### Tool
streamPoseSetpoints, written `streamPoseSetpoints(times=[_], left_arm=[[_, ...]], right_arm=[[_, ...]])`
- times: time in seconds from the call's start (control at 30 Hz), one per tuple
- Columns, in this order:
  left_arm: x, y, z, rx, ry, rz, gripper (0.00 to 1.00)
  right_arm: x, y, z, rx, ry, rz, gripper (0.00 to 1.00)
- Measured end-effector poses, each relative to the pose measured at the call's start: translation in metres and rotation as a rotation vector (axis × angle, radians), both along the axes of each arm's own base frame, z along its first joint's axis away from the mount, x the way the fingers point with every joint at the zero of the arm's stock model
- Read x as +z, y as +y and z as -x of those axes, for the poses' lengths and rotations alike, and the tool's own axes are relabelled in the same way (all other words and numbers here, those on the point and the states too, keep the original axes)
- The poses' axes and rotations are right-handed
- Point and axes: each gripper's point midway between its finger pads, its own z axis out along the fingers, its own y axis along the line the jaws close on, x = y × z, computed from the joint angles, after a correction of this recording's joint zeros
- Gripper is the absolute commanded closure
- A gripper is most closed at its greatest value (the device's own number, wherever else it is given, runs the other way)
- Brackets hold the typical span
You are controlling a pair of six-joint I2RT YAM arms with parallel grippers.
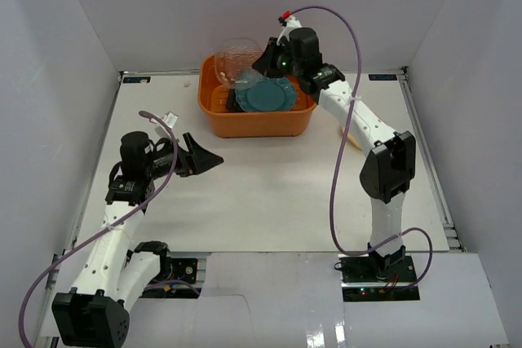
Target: Place the plates into the plastic bin on the countertop
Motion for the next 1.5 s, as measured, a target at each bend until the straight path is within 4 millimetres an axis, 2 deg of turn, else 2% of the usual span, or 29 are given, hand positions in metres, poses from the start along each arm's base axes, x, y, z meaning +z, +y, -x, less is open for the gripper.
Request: streamPoseSetpoints(times=[0.07, 0.13, 0.2, 0.27, 0.37, 0.47, 0.5, 0.6, 0.7, 0.77, 0.87, 1.0, 1.03, 1.07, 1.13, 1.17, 1.2, 1.27, 1.33, 1.4, 1.43, 1.5], left_arm=[[-0.001, -0.014, 0.011, -0.073, -0.009, -0.006, 0.02], [-0.004, -0.025, 0.021, -0.138, -0.014, -0.014, 0.02], [-0.007, -0.035, 0.032, -0.197, -0.014, -0.019, 0.02], [-0.009, -0.043, 0.041, -0.247, -0.017, -0.025, 0.02], [-0.009, -0.05, 0.048, -0.287, -0.031, -0.032, 0.02], [-0.009, -0.055, 0.052, -0.315, -0.042, -0.037, 0.02], [-0.009, -0.056, 0.053, -0.324, -0.047, -0.038, 0.02], [-0.013, -0.063, 0.059, -0.36, -0.052, -0.045, 0.02], [-0.026, -0.067, 0.066, -0.388, -0.041, -0.056, 0.02], [-0.035, -0.067, 0.069, -0.393, -0.023, -0.066, 0.02], [-0.034, -0.064, 0.067, -0.374, -0.045, -0.08, 0.02], [-0.025, -0.061, 0.067, -0.352, -0.105, -0.09, 0.02], [-0.024, -0.061, 0.068, -0.349, -0.117, -0.092, 0.02], [-0.023, -0.061, 0.068, -0.344, -0.127, -0.096, 0.02], [-0.021, -0.06, 0.07, -0.338, -0.143, -0.104, 0.02], [-0.018, -0.06, 0.073, -0.339, -0.157, -0.105, 0.02], [-0.016, -0.06, 0.074, -0.338, -0.172, -0.105, 0.02], [-0.01, -0.059, 0.077, -0.335, -0.203, -0.104, 0.02], [-0.006, -0.058, 0.079, -0.329, -0.224, -0.102, 0.02], [-0.003, -0.058, 0.081, -0.33, -0.237, -0.1, 0.02], [-0.003, -0.058, 0.081, -0.33, -0.241, -0.1, 0.02], [-0.002, -0.059, 0.083, -0.335, -0.243, -0.099, 0.02]], right_arm=[[-0.006, -0.023, -0.041, -0.075, 0.011, -0.023, 0.92], [-0.028, -0.051, -0.077, -0.151, 0.048, -0.026, 0.92], [-0.058, -0.075, -0.098, -0.209, 0.105, -0.01, 0.92], [-0.086, -0.094, -0.109, -0.25, 0.163, 0.014, 0.92], [-0.114, -0.104, -0.109, -0.271, 0.233, 0.039, 0.92], [-0.123, -0.096, -0.102, -0.25, 0.266, 0.03, 0.86], [-0.125, -0.093, -0.1, -0.241, 0.271, 0.025, 0.69], [-0.135, -0.085, -0.09, -0.214, 0.31, 0.024, 0.32], [-0.138, -0.082, -0.082, -0.197, 0.337, 0.043, 0.16], [-0.138, -0.083, -0.08, -0.195, 0.336, 0.056, 0.12], [-0.137, -0.092, -0.08, -0.225, 0.329, 0.084, 0.12], [-0.125, -0.121, -0.062, -0.295, 0.311, 0.13, 0.18], [-0.118, -0.135, -0.055, -0.327, 0.298, 0.139, 0.21], [-0.112, -0.149, -0.048, -0.36, 0.287, 0.149, 0.28], [-0.093, -0.188, -0.035, -0.462, 0.239, 0.162, 0.35], [-0.087, -0.211, -0.029, -0.523, 0.217, 0.163, 0.43], [-0.083, -0.238, -0.02, -0.599, 0.201, 0.166, 0.46], [-0.089, -0.298, -0.003, -0.76, 0.191, 0.162, 0.45], [-0.116, -0.361, 0.017, -0.934, 0.234, 0.175, 0.41], [-0.159, -0.415, 0.042, -1.084, 0.323, 0.197, 0.33], [-0.184, -0.436, 0.059, -1.145, 0.383, 0.219, 0.32], [-0.224, -0.457, 0.088, -1.207, 0.495, 0.262, 0.29]])
